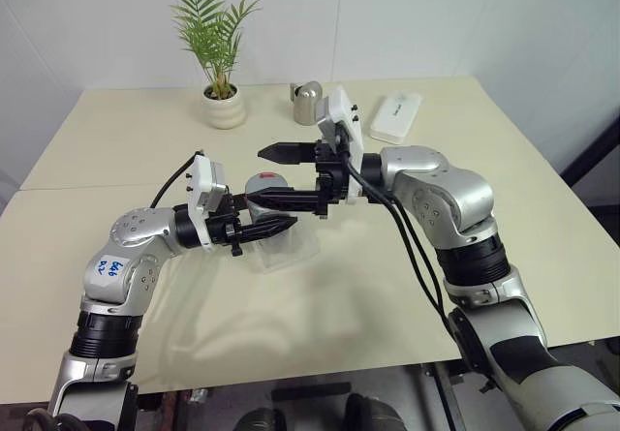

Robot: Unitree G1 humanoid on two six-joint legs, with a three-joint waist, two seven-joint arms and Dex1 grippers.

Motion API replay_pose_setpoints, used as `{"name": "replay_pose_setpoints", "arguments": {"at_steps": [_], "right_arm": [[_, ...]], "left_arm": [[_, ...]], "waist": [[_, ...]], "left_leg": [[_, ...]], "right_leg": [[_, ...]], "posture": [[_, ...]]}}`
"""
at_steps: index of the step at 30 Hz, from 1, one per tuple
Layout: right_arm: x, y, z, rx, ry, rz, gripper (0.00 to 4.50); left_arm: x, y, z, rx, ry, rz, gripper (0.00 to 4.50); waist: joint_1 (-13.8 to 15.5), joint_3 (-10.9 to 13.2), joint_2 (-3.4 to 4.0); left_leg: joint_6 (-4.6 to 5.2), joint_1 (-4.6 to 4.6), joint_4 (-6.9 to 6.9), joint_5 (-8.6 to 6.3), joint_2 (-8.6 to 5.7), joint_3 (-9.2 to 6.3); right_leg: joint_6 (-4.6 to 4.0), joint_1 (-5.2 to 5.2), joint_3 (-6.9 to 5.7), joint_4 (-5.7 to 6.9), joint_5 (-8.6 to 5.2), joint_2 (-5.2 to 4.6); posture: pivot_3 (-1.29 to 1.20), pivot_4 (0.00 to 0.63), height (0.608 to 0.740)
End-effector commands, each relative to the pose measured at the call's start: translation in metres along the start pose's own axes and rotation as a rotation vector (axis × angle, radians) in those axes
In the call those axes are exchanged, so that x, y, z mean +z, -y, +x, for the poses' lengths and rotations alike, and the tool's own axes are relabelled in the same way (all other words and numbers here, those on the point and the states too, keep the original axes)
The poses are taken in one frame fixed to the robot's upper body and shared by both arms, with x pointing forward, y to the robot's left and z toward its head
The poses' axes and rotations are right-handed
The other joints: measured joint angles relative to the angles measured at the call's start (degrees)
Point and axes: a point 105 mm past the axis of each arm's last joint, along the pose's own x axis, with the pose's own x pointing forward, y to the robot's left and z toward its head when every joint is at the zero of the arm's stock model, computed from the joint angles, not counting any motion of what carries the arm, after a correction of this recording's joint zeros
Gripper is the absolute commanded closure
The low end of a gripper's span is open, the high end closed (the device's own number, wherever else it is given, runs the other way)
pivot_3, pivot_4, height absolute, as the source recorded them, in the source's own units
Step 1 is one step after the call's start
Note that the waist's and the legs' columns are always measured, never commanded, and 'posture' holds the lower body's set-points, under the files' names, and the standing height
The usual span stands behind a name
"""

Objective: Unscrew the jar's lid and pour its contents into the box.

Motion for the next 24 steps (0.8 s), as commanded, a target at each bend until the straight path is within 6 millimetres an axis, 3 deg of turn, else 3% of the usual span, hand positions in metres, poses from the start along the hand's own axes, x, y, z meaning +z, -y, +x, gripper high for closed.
{"name": "replay_pose_setpoints", "arguments": {"at_steps": [1, 11, 18, 24], "right_arm": [[0.008, -0.001, 0.006, 0.004, 0.001, -0.063, 0.03], [0.007, 0.007, 0.001, -0.033, -0.010, -0.079, 0.03], [0.009, 0.031, -0.032, -0.119, -0.008, -0.092, 0.03], [0.006, 0.032, -0.049, -0.105, -0.004, -0.094, 0.03]], "left_arm": [[0.012, 0.002, 0.003, -0.021, 0.029, 0.052, 2.53], [0.013, 0.000, 0.004, -0.022, 0.031, 0.057, 2.53], [0.013, 0.000, 0.004, -0.020, 0.029, 0.060, 2.53], [0.015, -0.002, 0.003, -0.007, 0.047, 0.077, 2.53]], "waist": [[0.00, 0.00, 0.00], [0.00, 0.00, 0.00], [0.01, 0.00, 0.00], [0.02, 0.00, 0.00]], "left_leg": [[0.00, 0.00, 0.00, 0.00, 0.00, 0.00], [0.00, 0.00, 0.01, 0.00, 0.00, 0.00], [0.00, 0.00, 0.00, 0.00, 0.00, 0.00], [0.00, 0.00, 0.01, 0.00, 0.00, 0.01]], "right_leg": [[0.00, 0.00, 0.00, 0.00, 0.00, 0.00], [0.00, 0.00, 0.01, 0.01, 0.00, 0.00], [0.00, 0.01, 0.00, 0.00, 0.00, 0.00], [0.00, 0.00, 0.00, 0.00, 0.00, 0.00]], "posture": [[0.00, 0.150, 0.740], [0.00, 0.150, 0.740], [0.00, 0.150, 0.740], [0.00, 0.150, 0.740]]}}
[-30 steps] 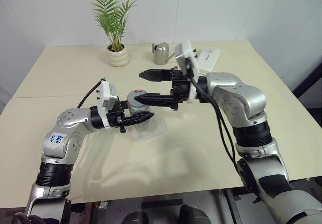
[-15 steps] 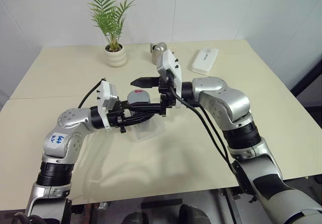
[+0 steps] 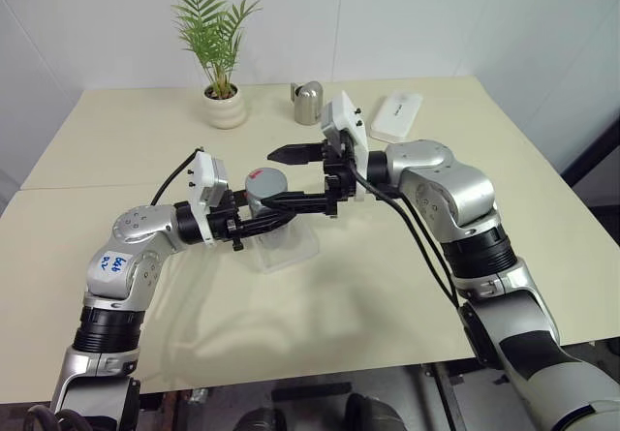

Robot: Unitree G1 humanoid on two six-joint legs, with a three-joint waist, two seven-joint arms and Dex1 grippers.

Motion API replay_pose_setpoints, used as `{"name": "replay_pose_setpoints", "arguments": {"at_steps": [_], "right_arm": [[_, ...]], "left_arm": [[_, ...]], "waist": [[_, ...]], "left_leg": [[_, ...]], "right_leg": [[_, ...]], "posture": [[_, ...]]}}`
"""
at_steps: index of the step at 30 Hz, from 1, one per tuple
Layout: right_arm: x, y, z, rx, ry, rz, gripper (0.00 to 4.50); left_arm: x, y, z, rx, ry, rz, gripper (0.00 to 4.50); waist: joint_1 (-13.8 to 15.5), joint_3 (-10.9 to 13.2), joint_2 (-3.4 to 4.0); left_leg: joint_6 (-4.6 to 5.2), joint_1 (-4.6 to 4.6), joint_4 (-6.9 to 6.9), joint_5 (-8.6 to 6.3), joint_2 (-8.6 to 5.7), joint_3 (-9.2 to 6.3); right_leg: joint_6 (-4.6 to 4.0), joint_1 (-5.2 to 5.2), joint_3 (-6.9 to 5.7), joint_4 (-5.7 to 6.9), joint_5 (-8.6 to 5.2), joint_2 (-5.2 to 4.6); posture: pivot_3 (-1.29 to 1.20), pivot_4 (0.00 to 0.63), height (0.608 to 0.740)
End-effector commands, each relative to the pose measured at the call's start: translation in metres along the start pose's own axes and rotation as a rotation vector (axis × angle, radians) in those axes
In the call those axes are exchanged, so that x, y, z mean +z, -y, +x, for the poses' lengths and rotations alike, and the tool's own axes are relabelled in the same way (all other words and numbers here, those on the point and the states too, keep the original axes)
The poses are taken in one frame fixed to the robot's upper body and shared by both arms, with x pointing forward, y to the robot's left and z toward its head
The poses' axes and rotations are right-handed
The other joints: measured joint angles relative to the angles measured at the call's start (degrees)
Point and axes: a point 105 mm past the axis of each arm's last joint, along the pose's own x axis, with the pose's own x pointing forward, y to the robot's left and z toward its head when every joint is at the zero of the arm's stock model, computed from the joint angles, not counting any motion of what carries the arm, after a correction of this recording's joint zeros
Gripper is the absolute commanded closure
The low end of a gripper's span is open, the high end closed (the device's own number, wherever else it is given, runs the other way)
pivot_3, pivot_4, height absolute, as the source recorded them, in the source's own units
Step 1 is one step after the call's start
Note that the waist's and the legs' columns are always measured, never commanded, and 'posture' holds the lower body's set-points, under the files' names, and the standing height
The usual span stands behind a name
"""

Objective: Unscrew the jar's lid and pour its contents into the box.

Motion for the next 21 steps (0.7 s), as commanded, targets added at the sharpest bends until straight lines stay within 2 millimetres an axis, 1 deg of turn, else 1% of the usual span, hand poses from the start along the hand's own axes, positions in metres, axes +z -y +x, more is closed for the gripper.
{"name": "replay_pose_setpoints", "arguments": {"at_steps": [1, 5, 9, 15, 18, 19, 21], "right_arm": [[0.010, 0.018, -0.030, -0.115, 0.036, -0.030, 0.03], [0.008, 0.016, -0.040, -0.098, 0.038, -0.024, 0.03], [0.015, 0.003, -0.048, -0.017, 0.078, -0.016, 0.03], [0.024, 0.001, -0.049, 0.016, 0.111, -0.007, 0.03], [0.037, 0.003, -0.034, 0.000, 0.162, 0.001, 0.03], [0.038, 0.003, -0.028, -0.001, 0.159, 0.008, 0.03], [0.033, -0.002, -0.017, 0.013, 0.128, 0.010, 0.03]], "left_arm": [[0.016, 0.006, 0.001, -0.044, 0.050, 0.075, 2.53], [0.015, 0.007, 0.000, -0.049, 0.044, 0.079, 2.53], [0.015, 0.008, -0.001, -0.052, 0.039, 0.085, 2.53], [0.014, 0.008, -0.002, -0.051, 0.037, 0.088, 2.53], [0.013, 0.008, -0.001, -0.050, 0.036, 0.089, 2.53], [0.013, 0.008, -0.001, -0.049, 0.036, 0.088, 2.53], [0.013, 0.009, -0.001, -0.049, 0.036, 0.086, 2.53]], "waist": [[0.05, 0.00, 0.00], [0.05, 0.00, 0.00], [-0.13, 0.00, 0.00], [0.02, 0.00, 0.00], [-0.06, 0.00, 0.00], [-0.21, 0.00, 0.00], [-0.09, 0.00, 0.00]], "left_leg": [[0.00, 0.00, 0.01, 0.00, 0.00, 0.00], [0.00, 0.00, 0.01, 0.00, 0.00, 0.01], [0.00, 0.01, -0.02, 0.00, 0.01, 0.03], [0.00, 0.01, 0.03, 0.00, 0.01, 0.03], [0.00, 0.01, 0.03, 0.00, 0.02, 0.03], [0.00, 0.01, 0.02, 0.00, 0.03, 0.03], [-0.01, 0.03, 0.00, 0.00, 0.04, 0.04]], "right_leg": [[0.00, 0.00, 0.00, 0.00, 0.00, 0.00], [0.00, 0.01, 0.00, -0.01, 0.00, 0.00], [0.00, 0.00, 0.00, -0.01, 0.00, 0.00], [0.00, 0.01, 0.02, 0.00, 0.00, 0.00], [-0.01, 0.00, 0.02, 0.02, 0.00, 0.00], [-0.01, -0.01, 0.03, 0.03, 0.00, 0.00], [-0.02, -0.02, 0.05, 0.04, 0.01, 0.02]], "posture": [[0.00, 0.150, 0.740], [0.00, 0.150, 0.740], [0.00, 0.150, 0.740], [0.00, 0.150, 0.740], [0.00, 0.150, 0.740], [0.00, 0.150, 0.740], [0.00, 0.150, 0.740]]}}
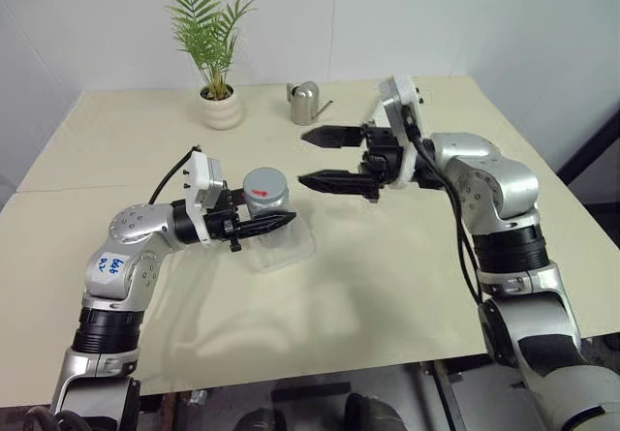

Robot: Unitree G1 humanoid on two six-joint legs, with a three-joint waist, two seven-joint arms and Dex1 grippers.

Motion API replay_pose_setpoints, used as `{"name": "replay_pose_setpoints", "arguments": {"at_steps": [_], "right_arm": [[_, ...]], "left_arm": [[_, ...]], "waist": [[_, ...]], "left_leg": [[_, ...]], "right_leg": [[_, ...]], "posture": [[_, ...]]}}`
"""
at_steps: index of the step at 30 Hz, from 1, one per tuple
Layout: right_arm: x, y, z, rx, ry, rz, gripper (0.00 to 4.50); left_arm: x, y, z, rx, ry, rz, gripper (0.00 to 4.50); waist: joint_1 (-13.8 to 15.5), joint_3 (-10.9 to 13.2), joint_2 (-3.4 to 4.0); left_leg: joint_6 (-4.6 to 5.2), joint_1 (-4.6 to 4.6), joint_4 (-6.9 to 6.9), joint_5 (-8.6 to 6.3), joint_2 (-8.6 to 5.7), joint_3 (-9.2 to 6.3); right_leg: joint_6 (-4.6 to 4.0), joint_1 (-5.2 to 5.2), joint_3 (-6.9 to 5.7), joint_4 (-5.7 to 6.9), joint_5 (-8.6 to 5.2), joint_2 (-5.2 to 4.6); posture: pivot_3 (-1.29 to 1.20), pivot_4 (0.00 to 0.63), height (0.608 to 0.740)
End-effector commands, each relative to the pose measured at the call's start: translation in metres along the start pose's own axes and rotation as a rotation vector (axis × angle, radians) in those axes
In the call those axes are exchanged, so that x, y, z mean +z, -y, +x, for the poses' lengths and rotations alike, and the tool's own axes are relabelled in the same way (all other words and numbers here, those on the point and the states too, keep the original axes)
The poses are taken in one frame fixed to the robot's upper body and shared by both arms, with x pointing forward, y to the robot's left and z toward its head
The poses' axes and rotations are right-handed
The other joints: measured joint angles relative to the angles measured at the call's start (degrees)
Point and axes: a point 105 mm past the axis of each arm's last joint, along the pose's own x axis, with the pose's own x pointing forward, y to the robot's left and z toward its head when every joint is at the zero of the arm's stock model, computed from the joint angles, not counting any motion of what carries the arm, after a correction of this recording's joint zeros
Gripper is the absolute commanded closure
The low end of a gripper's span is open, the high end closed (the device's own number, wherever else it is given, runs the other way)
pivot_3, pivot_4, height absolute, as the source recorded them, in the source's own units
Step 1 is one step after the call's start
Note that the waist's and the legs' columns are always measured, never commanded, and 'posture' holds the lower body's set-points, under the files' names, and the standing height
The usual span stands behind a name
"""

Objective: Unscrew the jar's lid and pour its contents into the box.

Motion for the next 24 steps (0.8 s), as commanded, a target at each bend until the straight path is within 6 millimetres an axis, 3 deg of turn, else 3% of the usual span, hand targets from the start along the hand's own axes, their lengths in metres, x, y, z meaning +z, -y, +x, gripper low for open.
{"name": "replay_pose_setpoints", "arguments": {"at_steps": [1, 6, 19, 22, 24], "right_arm": [[0.005, -0.011, 0.016, 0.028, -0.015, -0.035, 0.03], [-0.009, -0.023, 0.035, 0.075, -0.076, -0.041, 0.03], [-0.011, -0.024, 0.041, 0.069, -0.071, -0.050, 0.03], [-0.004, -0.024, 0.043, 0.068, -0.031, -0.051, 0.60], [0.002, -0.027, 0.044, 0.082, 0.006, -0.045, 1.31]], "left_arm": [[0.008, 0.004, 0.000, -0.011, 0.017, 0.045, 2.53], [0.007, 0.004, 0.002, -0.014, 0.018, 0.040, 2.53], [0.006, 0.005, 0.002, -0.008, 0.020, 0.035, 2.53], [0.007, 0.005, 0.002, -0.007, 0.020, 0.037, 2.53], [0.007, 0.005, 0.002, -0.007, 0.020, 0.037, 2.53]], "waist": [[0.13, 0.00, 0.00], [0.22, 0.00, 0.00], [0.22, 0.00, 0.00], [0.21, 0.00, 0.00], [0.21, 0.00, 0.00]], "left_leg": [[0.00, 0.00, 0.00, 0.00, 0.00, -0.02], [0.03, -0.04, 0.02, -0.02, -0.04, -0.02], [0.03, -0.03, 0.03, -0.02, -0.03, -0.01], [0.03, -0.03, 0.03, -0.02, -0.03, -0.01], [0.03, -0.03, 0.03, -0.02, -0.03, -0.01]], "right_leg": [[0.00, 0.00, -0.01, -0.01, 0.00, 0.00], [0.00, 0.00, -0.01, -0.02, 0.00, -0.02], [0.00, 0.00, 0.00, -0.02, 0.00, -0.01], [0.00, 0.00, 0.00, -0.02, 0.00, -0.01], [0.00, 0.00, 0.00, -0.01, 0.00, -0.01]], "posture": [[0.00, 0.150, 0.740], [0.00, 0.150, 0.740], [0.00, 0.150, 0.740], [0.00, 0.150, 0.740], [0.00, 0.150, 0.740]]}}
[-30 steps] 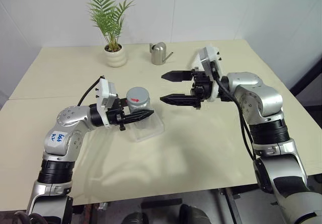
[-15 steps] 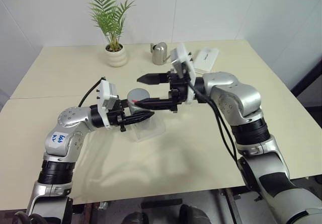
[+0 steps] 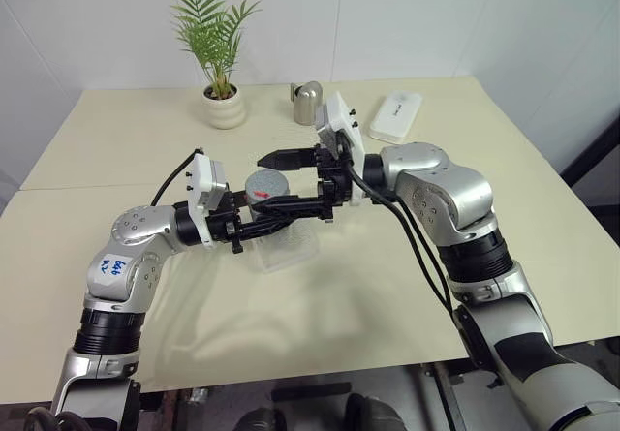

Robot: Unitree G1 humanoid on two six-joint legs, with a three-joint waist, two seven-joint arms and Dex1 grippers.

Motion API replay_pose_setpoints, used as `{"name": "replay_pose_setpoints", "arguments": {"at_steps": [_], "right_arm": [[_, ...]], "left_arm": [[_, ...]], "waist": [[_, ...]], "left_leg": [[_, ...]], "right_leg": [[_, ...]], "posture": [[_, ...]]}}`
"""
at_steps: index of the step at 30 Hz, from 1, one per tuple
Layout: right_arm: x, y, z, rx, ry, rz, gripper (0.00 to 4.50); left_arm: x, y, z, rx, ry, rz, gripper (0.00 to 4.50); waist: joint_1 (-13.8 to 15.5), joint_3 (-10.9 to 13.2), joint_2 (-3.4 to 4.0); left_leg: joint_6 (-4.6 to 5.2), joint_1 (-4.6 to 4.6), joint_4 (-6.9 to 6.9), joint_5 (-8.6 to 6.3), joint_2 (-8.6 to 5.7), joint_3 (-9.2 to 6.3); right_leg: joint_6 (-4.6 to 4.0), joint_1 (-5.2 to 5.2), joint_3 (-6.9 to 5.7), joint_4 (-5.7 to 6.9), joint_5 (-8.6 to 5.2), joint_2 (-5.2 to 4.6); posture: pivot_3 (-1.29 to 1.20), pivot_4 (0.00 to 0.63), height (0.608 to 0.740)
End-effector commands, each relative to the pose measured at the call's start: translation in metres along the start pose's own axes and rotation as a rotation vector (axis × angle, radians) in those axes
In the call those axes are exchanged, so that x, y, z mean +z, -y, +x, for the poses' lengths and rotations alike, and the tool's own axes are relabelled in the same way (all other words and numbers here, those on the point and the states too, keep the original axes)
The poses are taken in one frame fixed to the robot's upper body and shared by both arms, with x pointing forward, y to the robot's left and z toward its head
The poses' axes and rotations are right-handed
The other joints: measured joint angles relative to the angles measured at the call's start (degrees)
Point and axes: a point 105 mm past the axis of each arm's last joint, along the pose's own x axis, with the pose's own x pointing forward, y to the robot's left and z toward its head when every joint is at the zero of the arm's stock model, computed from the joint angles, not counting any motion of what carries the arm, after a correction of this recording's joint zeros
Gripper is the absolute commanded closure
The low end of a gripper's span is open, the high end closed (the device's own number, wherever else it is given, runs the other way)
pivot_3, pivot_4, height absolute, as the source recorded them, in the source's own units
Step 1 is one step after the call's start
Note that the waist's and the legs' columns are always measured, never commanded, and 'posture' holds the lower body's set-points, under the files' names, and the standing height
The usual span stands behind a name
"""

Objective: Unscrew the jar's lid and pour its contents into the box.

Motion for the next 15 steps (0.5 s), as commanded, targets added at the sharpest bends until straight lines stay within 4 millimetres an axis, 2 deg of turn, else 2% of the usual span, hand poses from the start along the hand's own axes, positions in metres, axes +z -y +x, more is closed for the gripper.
{"name": "replay_pose_setpoints", "arguments": {"at_steps": [1, 2, 7, 10, 12, 15], "right_arm": [[0.027, -0.009, -0.001, 0.036, 0.109, -0.044, 1.69], [0.032, -0.011, -0.001, 0.045, 0.138, -0.033, 1.93], [0.042, -0.018, -0.007, 0.073, 0.217, 0.045, 1.93], [0.044, -0.013, -0.016, 0.027, 0.251, 0.099, 1.93], [0.043, -0.004, -0.028, -0.037, 0.266, 0.115, 1.93], [0.022, 0.018, -0.062, -0.233, 0.200, 0.100, 1.93]], "left_arm": [[0.009, 0.004, 0.001, -0.013, 0.023, 0.044, 2.53], [0.009, 0.004, 0.001, -0.013, 0.023, 0.044, 2.53], [0.009, 0.005, 0.000, -0.014, 0.019, 0.040, 2.53], [0.008, 0.006, -0.001, -0.013, 0.017, 0.036, 2.53], [0.008, 0.006, -0.002, -0.011, 0.016, 0.034, 2.53], [0.008, 0.006, -0.006, 0.005, 0.014, 0.025, 2.53]], "waist": [[0.00, 0.00, 0.00], [0.00, 0.00, 0.00], [0.04, 0.00, 0.00], [0.02, 0.00, 0.00], [0.05, 0.00, 0.00], [0.25, -0.03, -0.05]], "left_leg": [[0.00, 0.00, 0.00, 0.00, 0.00, 0.00], [0.00, 0.00, 0.00, 0.00, 0.00, 0.00], [0.00, 0.00, -0.01, 0.00, 0.00, -0.02], [0.00, 0.00, -0.01, 0.00, 0.00, -0.02], [0.00, 0.00, -0.01, 0.00, 0.00, -0.01], [0.00, 0.00, 0.00, 0.00, 0.00, -0.01]], "right_leg": [[0.00, 0.00, 0.00, 0.00, 0.00, 0.00], [0.00, 0.00, 0.00, 0.00, 0.00, 0.00], [0.00, 0.00, -0.01, -0.01, 0.00, 0.00], [0.00, 0.00, 0.00, -0.01, 0.00, 0.00], [0.00, 0.00, 0.00, 0.00, 0.00, 0.00], [0.00, 0.01, 0.00, -0.01, 0.00, -0.01]], "posture": [[0.00, 0.150, 0.740], [0.00, 0.150, 0.740], [0.00, 0.150, 0.740], [0.00, 0.150, 0.740], [0.00, 0.150, 0.740], [0.00, 0.150, 0.740]]}}
